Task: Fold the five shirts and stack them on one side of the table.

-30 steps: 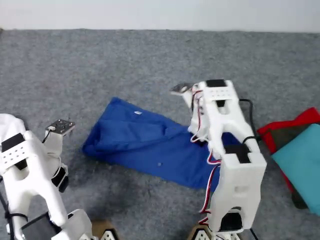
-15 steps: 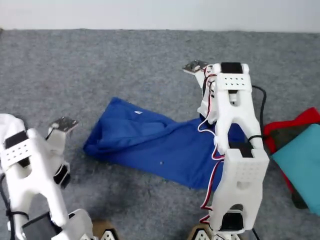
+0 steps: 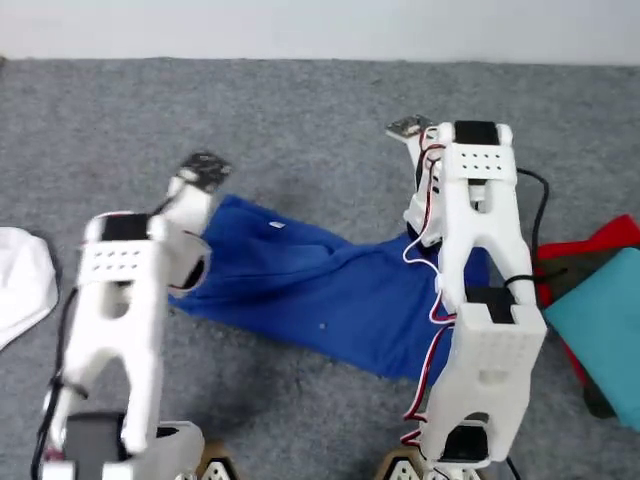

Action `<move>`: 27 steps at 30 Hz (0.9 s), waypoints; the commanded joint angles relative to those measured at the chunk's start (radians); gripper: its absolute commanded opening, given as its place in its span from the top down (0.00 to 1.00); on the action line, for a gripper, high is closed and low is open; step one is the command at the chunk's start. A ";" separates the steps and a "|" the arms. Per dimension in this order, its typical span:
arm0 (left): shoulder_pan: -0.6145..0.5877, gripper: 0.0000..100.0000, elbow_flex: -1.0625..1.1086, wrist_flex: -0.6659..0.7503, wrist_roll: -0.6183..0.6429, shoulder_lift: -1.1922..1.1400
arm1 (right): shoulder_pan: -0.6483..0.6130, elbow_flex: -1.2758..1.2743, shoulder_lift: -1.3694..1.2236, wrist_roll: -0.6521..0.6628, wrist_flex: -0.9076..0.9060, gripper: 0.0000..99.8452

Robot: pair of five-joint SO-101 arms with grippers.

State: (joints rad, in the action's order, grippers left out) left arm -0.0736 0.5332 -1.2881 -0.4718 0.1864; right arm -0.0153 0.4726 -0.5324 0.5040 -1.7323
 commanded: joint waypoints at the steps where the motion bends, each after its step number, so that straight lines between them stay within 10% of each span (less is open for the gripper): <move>1: 0.031 0.98 -0.090 0.018 0.020 -0.166 | 0.010 0.041 0.071 -0.008 -0.039 0.89; 13: 0.009 0.91 -0.840 -0.471 0.104 -0.773 | 0.101 0.041 0.062 0.057 -0.035 0.89; 27: -0.002 0.82 -0.659 -0.470 0.146 -0.667 | 0.101 0.041 0.062 0.063 -0.042 0.89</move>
State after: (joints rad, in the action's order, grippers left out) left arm -0.0783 -0.1665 -1.7208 -0.3399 -0.5393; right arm 0.0767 0.4726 -0.5217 0.5577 -1.7492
